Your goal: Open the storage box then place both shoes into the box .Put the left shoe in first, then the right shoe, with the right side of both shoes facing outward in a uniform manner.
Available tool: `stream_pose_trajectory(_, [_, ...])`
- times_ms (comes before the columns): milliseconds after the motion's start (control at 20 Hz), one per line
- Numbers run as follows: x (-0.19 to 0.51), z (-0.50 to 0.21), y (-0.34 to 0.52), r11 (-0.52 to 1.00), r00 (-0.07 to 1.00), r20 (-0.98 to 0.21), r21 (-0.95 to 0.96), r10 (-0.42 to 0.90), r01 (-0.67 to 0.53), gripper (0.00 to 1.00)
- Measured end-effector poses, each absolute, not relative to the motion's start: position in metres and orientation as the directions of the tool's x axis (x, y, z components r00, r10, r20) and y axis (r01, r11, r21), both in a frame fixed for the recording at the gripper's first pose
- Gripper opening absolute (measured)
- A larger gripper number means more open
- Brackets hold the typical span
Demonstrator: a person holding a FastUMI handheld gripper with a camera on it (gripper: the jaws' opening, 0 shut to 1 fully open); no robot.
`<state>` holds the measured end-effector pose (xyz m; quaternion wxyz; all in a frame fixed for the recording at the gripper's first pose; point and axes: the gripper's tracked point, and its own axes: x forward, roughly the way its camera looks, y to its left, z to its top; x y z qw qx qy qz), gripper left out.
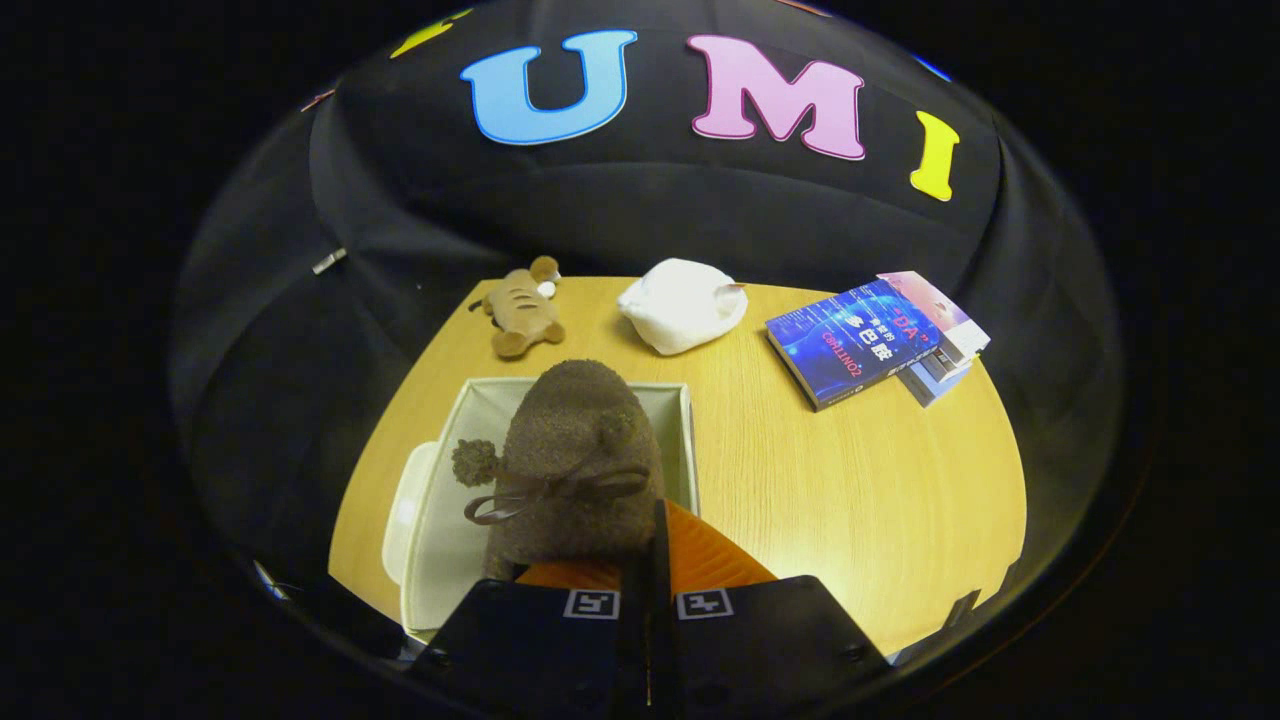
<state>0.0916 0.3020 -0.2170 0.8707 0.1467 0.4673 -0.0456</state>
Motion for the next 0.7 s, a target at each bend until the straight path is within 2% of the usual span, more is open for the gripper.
stream_pose_trajectory(150, [0.082,-0.234,0.309,0.954,0.511,-0.859,0.189,0.046,0.231,0.06])
stream_pose_trajectory(300, [0.082,-0.239,0.308,0.966,0.505,-0.863,0.144,0.016,0.215,0.07])
stream_pose_trajectory(600, [0.082,-0.236,0.317,0.971,0.519,-0.854,0.149,0.032,0.186,0.26])
stream_pose_trajectory(700, [0.085,-0.23,0.315,0.971,0.538,-0.842,0.152,0.031,0.183,0.38])
